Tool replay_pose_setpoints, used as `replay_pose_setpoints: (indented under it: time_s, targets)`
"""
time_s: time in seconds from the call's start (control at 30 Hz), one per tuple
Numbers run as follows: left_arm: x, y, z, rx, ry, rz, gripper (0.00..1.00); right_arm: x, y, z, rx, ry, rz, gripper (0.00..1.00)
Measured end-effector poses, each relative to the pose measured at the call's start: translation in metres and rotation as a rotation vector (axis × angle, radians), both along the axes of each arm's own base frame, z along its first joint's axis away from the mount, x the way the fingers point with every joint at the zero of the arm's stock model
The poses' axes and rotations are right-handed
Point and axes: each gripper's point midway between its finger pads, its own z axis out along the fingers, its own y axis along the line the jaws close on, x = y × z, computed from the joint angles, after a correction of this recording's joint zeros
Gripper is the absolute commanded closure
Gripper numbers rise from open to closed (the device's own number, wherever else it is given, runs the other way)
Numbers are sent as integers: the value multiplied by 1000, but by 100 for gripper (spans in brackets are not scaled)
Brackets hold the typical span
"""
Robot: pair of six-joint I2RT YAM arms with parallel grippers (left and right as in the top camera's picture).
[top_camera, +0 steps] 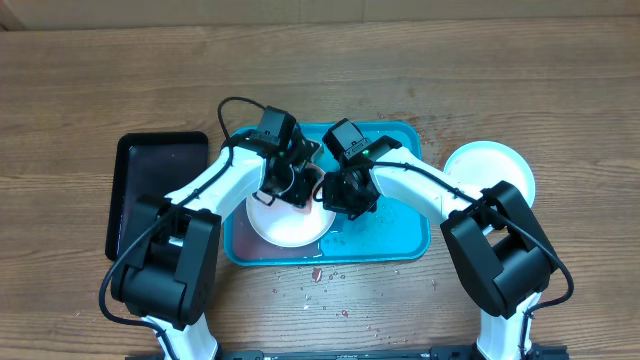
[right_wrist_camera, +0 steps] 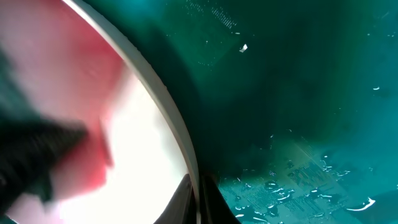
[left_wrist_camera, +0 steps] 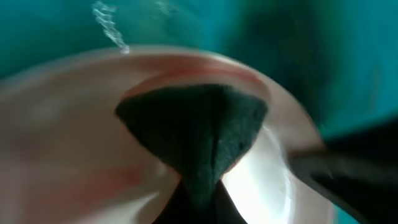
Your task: Clean dirty plates on tray and stack at the side
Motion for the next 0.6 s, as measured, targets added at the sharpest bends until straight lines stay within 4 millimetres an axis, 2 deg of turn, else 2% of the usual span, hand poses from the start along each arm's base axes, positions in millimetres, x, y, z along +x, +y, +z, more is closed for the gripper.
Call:
replay_pose_setpoints:
  time_s: [0.17, 0.27, 0.37, 0.5, 0.6]
  targets:
    - [17, 39, -4, 224, -55, 248, 96, 0, 0, 0, 1, -1, 1, 96]
    - [13, 68, -3, 373, -61, 381, 96, 0, 0, 0, 1, -1, 1, 96]
    - [1, 90, -2, 483, -41, 443, 96, 0, 0, 0, 1, -1, 1, 96]
    - [-17, 96, -3, 524, 26, 434, 96, -1, 1, 0, 6, 3, 3, 96]
    - [-30, 87, -5, 473, 104, 322, 96, 0, 0, 1, 12, 8, -1, 96]
